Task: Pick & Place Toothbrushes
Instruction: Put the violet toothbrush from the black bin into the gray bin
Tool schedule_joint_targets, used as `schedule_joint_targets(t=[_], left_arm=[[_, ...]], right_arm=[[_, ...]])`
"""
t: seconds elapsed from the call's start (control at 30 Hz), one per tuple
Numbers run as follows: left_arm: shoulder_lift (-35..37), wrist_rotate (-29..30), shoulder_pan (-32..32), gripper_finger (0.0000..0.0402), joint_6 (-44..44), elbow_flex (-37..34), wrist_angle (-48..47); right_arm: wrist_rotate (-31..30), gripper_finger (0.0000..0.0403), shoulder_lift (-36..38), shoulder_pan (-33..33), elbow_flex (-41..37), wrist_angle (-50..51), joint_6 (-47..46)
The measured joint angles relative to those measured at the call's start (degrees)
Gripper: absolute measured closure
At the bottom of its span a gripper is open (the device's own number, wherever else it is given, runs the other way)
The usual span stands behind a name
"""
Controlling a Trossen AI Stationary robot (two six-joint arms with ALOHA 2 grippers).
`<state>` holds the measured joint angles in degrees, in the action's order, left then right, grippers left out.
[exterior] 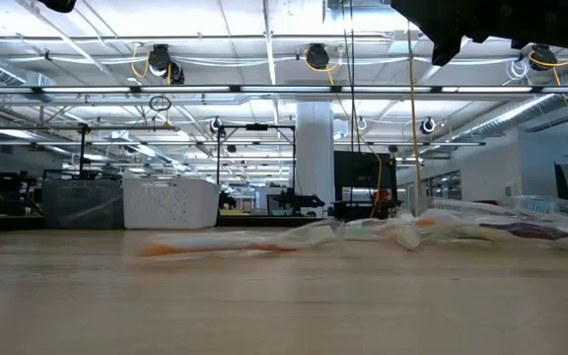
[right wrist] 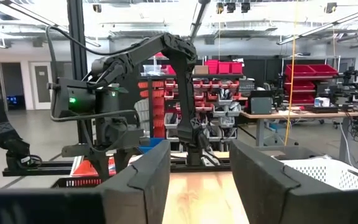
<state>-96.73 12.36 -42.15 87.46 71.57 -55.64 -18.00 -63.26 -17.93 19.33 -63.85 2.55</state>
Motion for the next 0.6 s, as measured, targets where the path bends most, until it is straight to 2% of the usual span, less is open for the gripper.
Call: schedule_joint_targets(t=[0.17, 0.37, 0.6], left_arm=[[0.0, -0.1, 0.0, 0.0266, 0.1, 0.0, 0.0], [0.0, -3.3, 0.0, 0.0266, 3.2, -3.0, 0.4], [-0.1, -4.0, 0.2, 0.0266, 2.0, -5.1, 6.1]], right_arm=[[0.0, 0.0247, 0.0, 0.0, 0.0, 0.0, 0.1], [0.0, 0.0247, 0.0, 0.0, 0.0, -0.1, 0.1], [0.1, 0.0246, 0.0, 0.0, 0.0, -0.2, 0.1]])
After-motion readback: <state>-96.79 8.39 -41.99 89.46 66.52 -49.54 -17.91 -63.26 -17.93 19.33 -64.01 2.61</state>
